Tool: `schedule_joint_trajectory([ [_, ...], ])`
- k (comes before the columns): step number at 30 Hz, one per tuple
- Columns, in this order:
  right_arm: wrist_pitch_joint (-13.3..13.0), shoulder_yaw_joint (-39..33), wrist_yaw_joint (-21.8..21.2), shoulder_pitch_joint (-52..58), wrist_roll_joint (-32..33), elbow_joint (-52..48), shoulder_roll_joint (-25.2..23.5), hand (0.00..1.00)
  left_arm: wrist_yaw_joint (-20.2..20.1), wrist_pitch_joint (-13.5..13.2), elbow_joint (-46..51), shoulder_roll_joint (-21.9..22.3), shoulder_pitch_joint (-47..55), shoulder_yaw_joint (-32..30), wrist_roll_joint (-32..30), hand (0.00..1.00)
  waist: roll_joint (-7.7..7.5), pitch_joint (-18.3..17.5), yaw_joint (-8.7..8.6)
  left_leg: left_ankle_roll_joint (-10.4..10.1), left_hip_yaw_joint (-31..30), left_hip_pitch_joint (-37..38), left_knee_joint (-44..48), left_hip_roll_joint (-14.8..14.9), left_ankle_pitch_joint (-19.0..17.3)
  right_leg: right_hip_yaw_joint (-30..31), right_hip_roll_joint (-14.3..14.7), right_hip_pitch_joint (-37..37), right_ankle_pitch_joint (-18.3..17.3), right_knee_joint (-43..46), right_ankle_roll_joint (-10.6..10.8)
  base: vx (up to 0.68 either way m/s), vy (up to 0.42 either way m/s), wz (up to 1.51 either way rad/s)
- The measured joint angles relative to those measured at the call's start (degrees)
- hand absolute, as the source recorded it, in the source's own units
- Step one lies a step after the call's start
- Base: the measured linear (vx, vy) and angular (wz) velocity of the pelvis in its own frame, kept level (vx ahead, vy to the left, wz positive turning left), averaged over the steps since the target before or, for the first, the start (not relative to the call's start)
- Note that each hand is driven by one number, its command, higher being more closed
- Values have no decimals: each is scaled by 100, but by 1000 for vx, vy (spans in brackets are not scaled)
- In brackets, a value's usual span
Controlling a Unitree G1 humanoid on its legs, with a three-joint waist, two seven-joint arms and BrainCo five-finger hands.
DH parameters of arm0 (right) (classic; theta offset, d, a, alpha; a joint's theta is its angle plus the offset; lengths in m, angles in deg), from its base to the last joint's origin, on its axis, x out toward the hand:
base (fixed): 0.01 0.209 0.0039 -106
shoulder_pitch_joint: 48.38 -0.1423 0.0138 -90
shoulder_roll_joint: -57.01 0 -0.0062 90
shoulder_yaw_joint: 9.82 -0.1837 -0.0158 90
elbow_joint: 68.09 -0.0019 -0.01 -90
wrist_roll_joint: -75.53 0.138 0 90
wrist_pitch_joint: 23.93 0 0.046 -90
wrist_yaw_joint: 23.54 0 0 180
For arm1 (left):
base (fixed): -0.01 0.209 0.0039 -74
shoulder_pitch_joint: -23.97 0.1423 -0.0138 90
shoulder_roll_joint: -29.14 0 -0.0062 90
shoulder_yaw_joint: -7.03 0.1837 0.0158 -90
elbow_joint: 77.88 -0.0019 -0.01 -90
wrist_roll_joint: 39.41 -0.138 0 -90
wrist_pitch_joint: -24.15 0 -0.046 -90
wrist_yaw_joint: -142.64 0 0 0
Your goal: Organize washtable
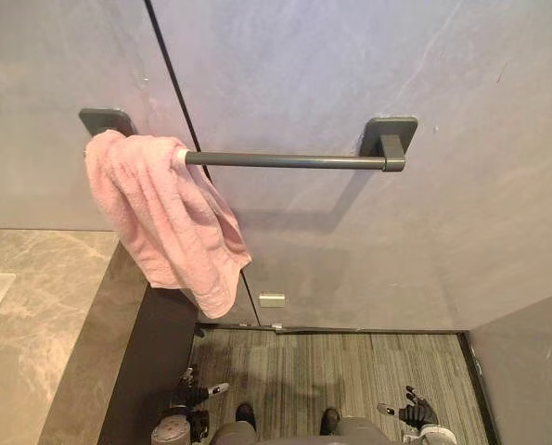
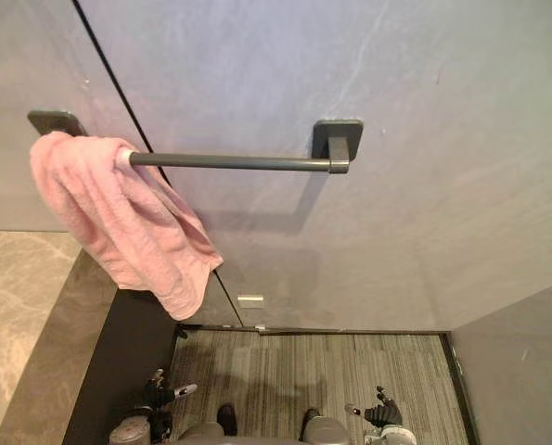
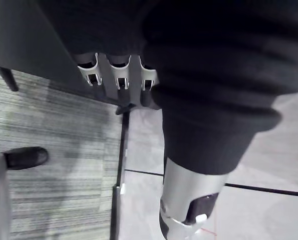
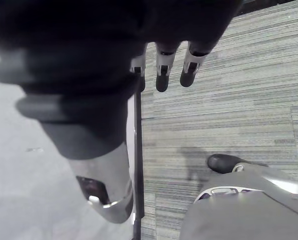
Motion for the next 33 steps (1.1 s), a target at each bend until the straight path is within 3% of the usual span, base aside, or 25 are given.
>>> schedule_joint_trajectory([
  [6, -20, 5, 0, 23, -1, -65, 1, 0, 14, -112, 1670, -114, 300, -38, 66, 0, 13, -96, 74, 25, -223, -70, -116, -57, 60, -147, -27, -9, -30, -67, 45, -49, 14, 17],
  [13, -33, 9, 0, 40, -63, -276, 3, 0, 192, -260, 2604, -140, 307, -140, 172, 0, 34, -246, 73, 25, -395, -62, -224, -74, 135, -269, -18, 43, -56, -60, 56, 58, -9, 11],
  [22, -32, 49, -1, -31, -175, -274, 4, 0, 504, -397, 3554, -198, 249, -456, 170, 0, -28, -286, 72, 27, -439, 14, -225, -79, 133, -171, -13, 133, -43, -74, 35, 0, 1, 1],
  [33, -23, 171, -7, 105, -240, -274, 40, 0, 770, -453, 3919, -300, 240, -944, 159, 0, -52, -389, 31, 25, -349, 44, -229, -58, 132, -18, 14, 87, -5, -163, 13, -52, 7, -5],
])
